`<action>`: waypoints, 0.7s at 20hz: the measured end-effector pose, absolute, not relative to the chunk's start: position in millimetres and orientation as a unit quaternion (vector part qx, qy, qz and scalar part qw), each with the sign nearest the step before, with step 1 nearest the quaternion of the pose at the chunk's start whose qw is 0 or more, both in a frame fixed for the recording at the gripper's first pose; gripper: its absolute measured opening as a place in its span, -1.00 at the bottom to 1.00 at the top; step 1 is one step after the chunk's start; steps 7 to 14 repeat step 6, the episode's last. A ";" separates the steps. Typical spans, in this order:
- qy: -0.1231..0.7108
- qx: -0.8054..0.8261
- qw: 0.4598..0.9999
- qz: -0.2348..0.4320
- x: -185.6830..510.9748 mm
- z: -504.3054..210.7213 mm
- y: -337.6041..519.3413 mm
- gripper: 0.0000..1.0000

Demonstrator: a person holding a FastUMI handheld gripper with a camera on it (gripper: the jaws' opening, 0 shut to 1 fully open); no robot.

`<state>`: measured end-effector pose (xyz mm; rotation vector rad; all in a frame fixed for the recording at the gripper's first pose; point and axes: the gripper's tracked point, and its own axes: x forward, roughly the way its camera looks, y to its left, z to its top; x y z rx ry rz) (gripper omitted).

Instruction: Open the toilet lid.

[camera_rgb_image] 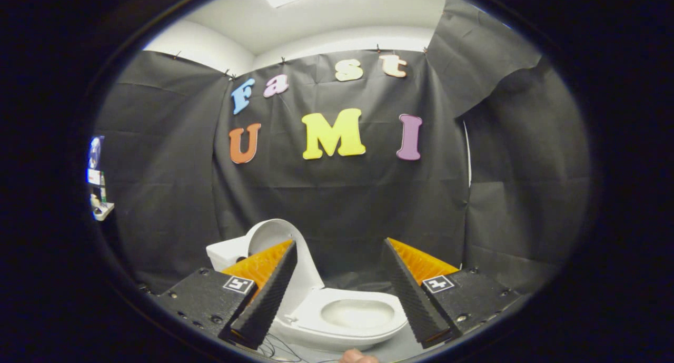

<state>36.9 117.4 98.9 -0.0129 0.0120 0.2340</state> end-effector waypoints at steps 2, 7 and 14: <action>-0.004 -0.002 0.993 0.117 27.8 95.4 103.8 1.00; -0.035 -0.003 0.993 0.115 19.1 90.4 81.7 1.00; -0.035 -0.003 0.993 0.115 19.1 90.4 81.7 1.00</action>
